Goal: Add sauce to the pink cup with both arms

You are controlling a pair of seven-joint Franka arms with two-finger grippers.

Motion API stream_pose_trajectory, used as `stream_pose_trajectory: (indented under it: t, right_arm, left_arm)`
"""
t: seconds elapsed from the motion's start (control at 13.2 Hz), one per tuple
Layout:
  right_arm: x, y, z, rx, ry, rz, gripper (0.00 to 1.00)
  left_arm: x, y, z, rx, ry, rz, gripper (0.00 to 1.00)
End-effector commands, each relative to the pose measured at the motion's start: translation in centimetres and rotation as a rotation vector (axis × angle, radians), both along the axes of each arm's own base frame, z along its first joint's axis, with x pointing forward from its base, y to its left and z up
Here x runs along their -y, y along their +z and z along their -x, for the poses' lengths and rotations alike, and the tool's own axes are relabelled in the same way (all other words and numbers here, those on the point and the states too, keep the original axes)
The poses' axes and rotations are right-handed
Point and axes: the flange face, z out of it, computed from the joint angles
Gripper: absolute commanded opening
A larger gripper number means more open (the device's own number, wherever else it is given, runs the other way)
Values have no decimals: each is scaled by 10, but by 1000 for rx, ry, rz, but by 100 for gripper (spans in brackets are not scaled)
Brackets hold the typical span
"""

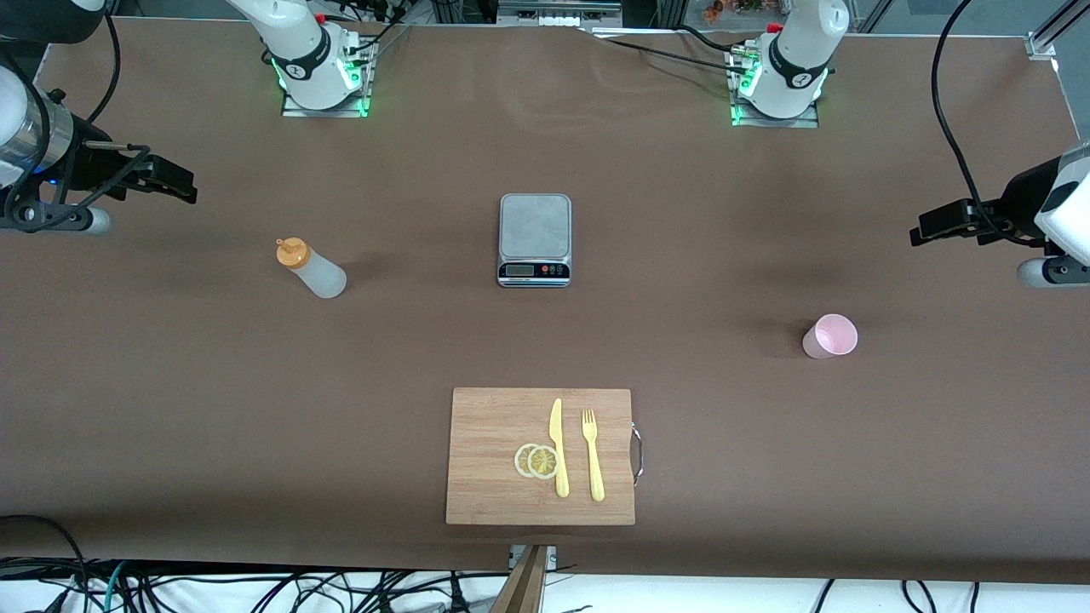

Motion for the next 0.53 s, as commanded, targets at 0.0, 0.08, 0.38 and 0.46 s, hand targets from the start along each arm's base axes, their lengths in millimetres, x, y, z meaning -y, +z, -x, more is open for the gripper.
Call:
stream_pose_trajectory:
  t: [0.0,0.08,0.38,0.46]
  right_arm:
    - [-1,5,-2,9,-5,-11,100]
    - [-1,5,-2,9,-5,-11,100]
    - [-2,5,-1,10,-6,-12,100]
    - [-2,5,-2,12,-10,-11,100]
  left_arm:
    - [6,4,-3,4,-6,-24,100]
    - [6,4,-3,4,-8,-24,100]
    - [7,4,-3,5,-8,-23,100]
    - [7,5,-4,7,-8,-23,100]
